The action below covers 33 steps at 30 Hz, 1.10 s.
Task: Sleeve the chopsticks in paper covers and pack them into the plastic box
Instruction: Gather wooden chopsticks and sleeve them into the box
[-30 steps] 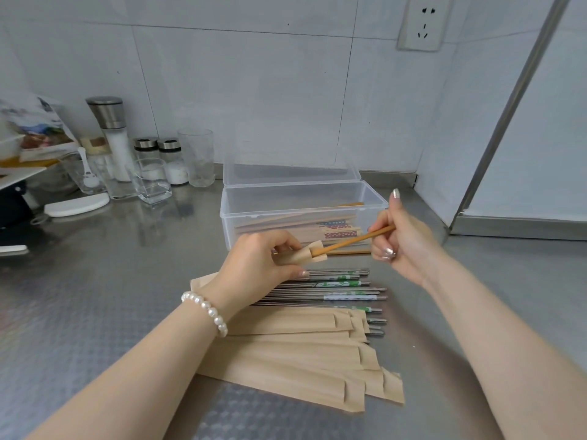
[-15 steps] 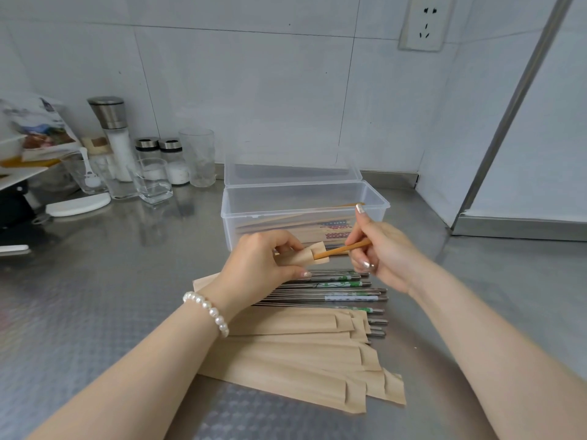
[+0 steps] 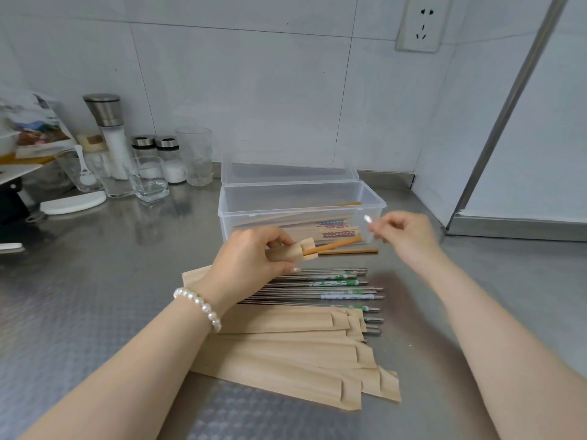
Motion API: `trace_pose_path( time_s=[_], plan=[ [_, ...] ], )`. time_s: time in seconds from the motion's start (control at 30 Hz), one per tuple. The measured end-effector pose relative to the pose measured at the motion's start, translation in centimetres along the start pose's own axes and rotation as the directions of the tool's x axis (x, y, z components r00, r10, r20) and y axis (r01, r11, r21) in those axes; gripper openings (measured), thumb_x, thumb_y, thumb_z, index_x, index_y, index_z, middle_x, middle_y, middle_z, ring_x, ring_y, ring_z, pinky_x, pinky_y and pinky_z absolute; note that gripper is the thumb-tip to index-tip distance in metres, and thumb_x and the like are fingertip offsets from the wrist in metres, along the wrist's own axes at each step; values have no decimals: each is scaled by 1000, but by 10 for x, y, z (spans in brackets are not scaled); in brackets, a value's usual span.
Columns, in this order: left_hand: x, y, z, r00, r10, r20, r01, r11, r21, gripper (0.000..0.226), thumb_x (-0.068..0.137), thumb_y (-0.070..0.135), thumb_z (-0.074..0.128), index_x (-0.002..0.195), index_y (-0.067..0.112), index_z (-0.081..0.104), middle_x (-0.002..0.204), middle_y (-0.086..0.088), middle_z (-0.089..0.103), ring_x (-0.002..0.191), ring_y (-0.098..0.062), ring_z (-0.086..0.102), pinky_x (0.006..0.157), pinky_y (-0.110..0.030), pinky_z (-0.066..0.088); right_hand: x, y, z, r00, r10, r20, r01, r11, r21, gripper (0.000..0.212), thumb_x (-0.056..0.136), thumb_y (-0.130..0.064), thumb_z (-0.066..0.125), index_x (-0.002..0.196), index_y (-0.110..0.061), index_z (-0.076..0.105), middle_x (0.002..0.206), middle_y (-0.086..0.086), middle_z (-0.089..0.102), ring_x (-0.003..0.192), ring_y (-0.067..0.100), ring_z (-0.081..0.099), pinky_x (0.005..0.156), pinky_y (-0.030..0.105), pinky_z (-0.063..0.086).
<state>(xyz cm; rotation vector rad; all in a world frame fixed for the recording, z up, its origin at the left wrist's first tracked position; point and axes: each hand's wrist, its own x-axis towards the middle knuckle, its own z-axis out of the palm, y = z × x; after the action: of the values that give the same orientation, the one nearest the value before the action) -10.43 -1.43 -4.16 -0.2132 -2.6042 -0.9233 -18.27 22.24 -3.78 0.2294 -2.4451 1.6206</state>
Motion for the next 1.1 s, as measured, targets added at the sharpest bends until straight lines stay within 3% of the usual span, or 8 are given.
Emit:
trace_pose_path(
  time_s=[0.1, 0.23, 0.43, 0.7, 0.8, 0.9, 1.0, 1.1],
  plan=[
    [0, -1, -1, 1000, -20, -3, 20, 1000, 22, 31, 63, 26, 82, 90, 26, 66, 80, 11, 60, 76, -12, 50, 73, -29, 47, 8, 22, -5, 996, -14, 93, 44, 947, -319, 4, 74, -8, 75, 76, -9, 72, 77, 7, 60, 61, 10, 45, 58, 19, 34],
    [1, -3, -2, 999, -30, 19, 29, 999, 30, 33, 63, 27, 82, 91, 28, 65, 79, 14, 59, 74, -9, 48, 72, -29, 46, 13, 29, 3, 990, 5, 140, 58, 895, -443, 10, 73, -14, 77, 82, -15, 75, 77, -1, 52, 76, 19, 52, 70, 28, 39],
    [1, -2, -1, 997, -15, 71, 11, 998, 57, 36, 62, 31, 82, 94, 29, 66, 83, 13, 58, 76, -8, 49, 73, -24, 43, 11, 26, 3, 990, 20, 136, 46, 883, -467, 26, 71, -21, 79, 59, -36, 61, 80, -1, 50, 85, 22, 52, 78, 35, 44],
    [-1, -1, 0, 993, -11, 116, 3, 997, 71, 34, 63, 30, 81, 94, 28, 66, 83, 13, 57, 80, -7, 50, 74, -23, 42, 11, 25, 2, 984, -10, 178, 74, 930, -361, 11, 74, -7, 74, 72, -18, 71, 80, 1, 50, 69, 10, 46, 64, 20, 36],
    [0, -1, -1, 993, -16, 117, 9, 998, 60, 35, 64, 30, 81, 95, 28, 66, 81, 16, 55, 82, -7, 51, 74, -22, 42, 9, 17, -5, 987, -50, 156, 81, 977, -199, 19, 77, 0, 70, 68, -16, 66, 68, 3, 55, 53, 4, 44, 53, 9, 33],
    [0, -1, -3, 994, -17, 108, 12, 999, 48, 34, 64, 28, 81, 95, 27, 66, 81, 15, 56, 81, -8, 51, 74, -21, 41, 7, 5, -17, 991, -3, 133, -13, 993, 118, 18, 81, 5, 62, 70, -9, 64, 51, -1, 59, 41, 2, 45, 43, 10, 34],
    [-1, 0, -3, 995, -9, 104, 5, 999, 41, 34, 63, 27, 81, 94, 26, 67, 78, 19, 54, 79, -6, 51, 74, -21, 41, 9, -1, -26, 993, 98, 63, -117, 783, 611, 16, 77, -4, 62, 62, -10, 67, 44, -1, 52, 39, 7, 41, 38, 15, 30],
    [-1, 0, -2, 995, -9, 100, 5, 999, 37, 34, 63, 27, 81, 94, 25, 67, 75, 21, 52, 77, -3, 49, 73, -21, 41, 15, 1, -34, 976, 213, -42, -95, 591, 801, 24, 90, -24, 55, 71, -11, 59, 44, -3, 45, 36, 7, 33, 37, 15, 25]
  ],
)
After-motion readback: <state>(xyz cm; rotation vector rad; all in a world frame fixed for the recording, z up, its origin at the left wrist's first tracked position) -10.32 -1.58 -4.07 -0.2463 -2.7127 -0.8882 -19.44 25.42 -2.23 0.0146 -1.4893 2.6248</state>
